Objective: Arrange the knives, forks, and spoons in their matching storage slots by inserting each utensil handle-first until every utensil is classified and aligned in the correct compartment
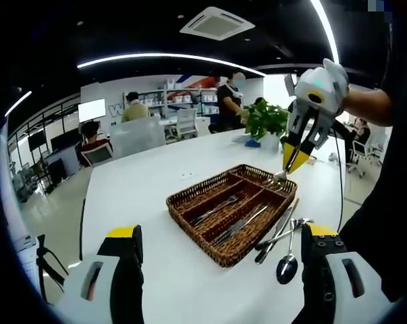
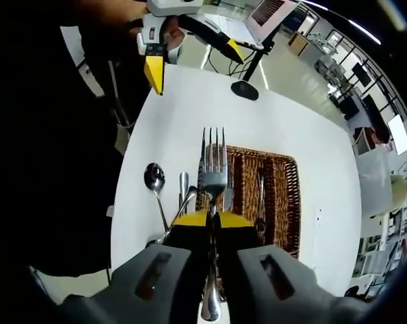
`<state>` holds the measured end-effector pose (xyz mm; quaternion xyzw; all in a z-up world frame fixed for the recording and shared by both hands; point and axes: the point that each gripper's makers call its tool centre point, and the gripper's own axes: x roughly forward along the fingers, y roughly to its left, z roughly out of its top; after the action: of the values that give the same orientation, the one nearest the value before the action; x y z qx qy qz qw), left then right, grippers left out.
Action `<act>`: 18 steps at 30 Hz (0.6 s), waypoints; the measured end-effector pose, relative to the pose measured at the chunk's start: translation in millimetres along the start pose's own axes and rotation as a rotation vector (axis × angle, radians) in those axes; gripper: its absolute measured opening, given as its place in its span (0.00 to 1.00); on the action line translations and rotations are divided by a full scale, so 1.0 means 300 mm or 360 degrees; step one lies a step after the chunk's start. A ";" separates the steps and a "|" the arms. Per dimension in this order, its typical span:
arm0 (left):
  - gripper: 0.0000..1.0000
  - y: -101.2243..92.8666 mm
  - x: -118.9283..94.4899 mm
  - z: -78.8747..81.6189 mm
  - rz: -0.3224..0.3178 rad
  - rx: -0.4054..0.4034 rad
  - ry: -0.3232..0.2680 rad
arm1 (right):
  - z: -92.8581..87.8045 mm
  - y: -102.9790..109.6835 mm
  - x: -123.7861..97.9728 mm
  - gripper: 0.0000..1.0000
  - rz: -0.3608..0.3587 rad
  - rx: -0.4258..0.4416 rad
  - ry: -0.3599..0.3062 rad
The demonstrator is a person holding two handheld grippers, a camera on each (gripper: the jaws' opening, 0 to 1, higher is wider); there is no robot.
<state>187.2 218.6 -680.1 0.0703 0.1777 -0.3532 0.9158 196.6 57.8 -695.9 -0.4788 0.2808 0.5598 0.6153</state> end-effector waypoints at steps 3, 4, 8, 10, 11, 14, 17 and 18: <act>0.99 0.001 0.002 0.000 -0.0002 0.0000 0.0000 | 0.004 -0.012 -0.001 0.00 -0.0005 -0.0001 0.0000; 0.99 0.001 0.003 -0.001 -0.0003 0.0001 0.0000 | 0.005 -0.017 -0.001 0.00 -0.0006 -0.0001 0.0002; 0.99 0.004 0.003 0.001 -0.0002 -0.0001 -0.0001 | 0.004 -0.033 0.001 0.00 -0.0011 -0.0006 0.0011; 0.99 0.004 0.004 0.002 -0.0004 -0.0002 -0.0001 | 0.004 -0.039 0.002 0.00 -0.0014 -0.0014 0.0011; 0.99 0.004 0.004 0.002 -0.0004 -0.0002 -0.0001 | 0.004 -0.041 0.002 0.00 -0.0013 -0.0014 0.0013; 0.99 0.003 0.007 0.000 -0.0008 -0.0005 0.0002 | 0.002 -0.050 0.006 0.00 -0.0010 -0.0023 0.0020; 0.99 0.000 0.010 0.000 -0.0011 -0.0006 0.0002 | -0.001 -0.062 0.008 0.00 -0.0008 -0.0020 0.0026; 0.99 -0.001 0.011 -0.001 -0.0012 -0.0008 0.0003 | -0.003 -0.070 0.008 0.00 -0.0009 -0.0017 0.0025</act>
<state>189.3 216.2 -681.5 0.0678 0.1798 -0.3562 0.9144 217.4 59.8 -692.7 -0.4873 0.2815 0.5557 0.6120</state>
